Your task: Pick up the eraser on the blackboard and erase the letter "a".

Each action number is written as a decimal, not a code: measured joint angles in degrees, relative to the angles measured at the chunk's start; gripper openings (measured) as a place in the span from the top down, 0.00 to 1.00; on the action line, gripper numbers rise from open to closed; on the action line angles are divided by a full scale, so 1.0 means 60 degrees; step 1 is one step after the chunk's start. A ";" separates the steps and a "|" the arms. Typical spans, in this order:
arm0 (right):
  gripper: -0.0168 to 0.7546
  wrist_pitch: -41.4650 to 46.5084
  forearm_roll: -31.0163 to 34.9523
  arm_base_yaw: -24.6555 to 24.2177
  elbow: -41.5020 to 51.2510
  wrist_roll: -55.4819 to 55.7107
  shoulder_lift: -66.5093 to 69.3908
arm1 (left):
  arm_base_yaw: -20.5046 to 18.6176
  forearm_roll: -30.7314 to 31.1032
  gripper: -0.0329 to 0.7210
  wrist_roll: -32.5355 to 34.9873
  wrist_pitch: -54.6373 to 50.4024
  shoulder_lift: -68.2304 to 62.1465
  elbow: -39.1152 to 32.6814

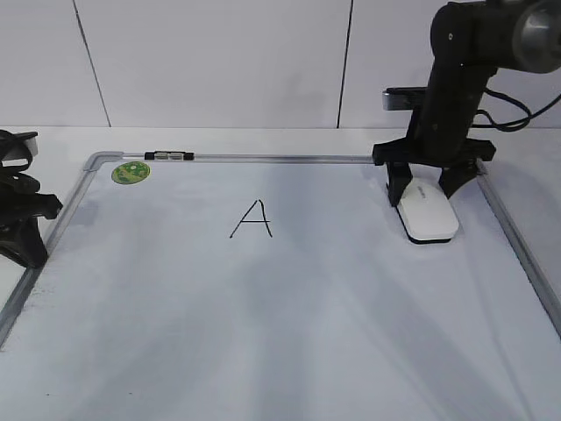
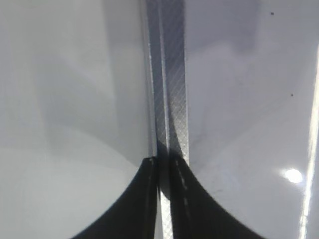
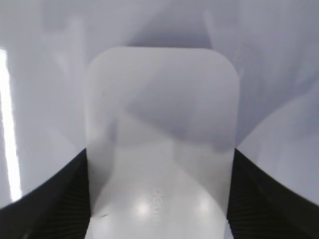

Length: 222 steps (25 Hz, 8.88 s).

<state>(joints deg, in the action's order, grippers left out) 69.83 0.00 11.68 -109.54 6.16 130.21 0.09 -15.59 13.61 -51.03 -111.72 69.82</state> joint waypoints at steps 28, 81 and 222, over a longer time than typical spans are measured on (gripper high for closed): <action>0.24 0.0006 0.0457 0.2428 0.0090 -0.0733 -0.0261 | 0.0000 0.0003 0.91 0.0000 0.0016 0.0000 0.0000; 0.24 -0.2716 -0.0529 -0.0795 0.6817 0.0489 -0.4904 | 0.0000 0.0003 0.90 0.0000 -0.0001 0.0000 0.0000; 0.23 -0.0748 -0.0356 -0.0795 1.3497 -0.0827 -1.9122 | 0.0000 0.0690 0.61 -0.0739 -0.1993 1.4441 -0.6761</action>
<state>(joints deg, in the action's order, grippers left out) 65.34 -2.14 6.90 -28.56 1.20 15.47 0.09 -11.45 9.17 -62.98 -25.07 29.26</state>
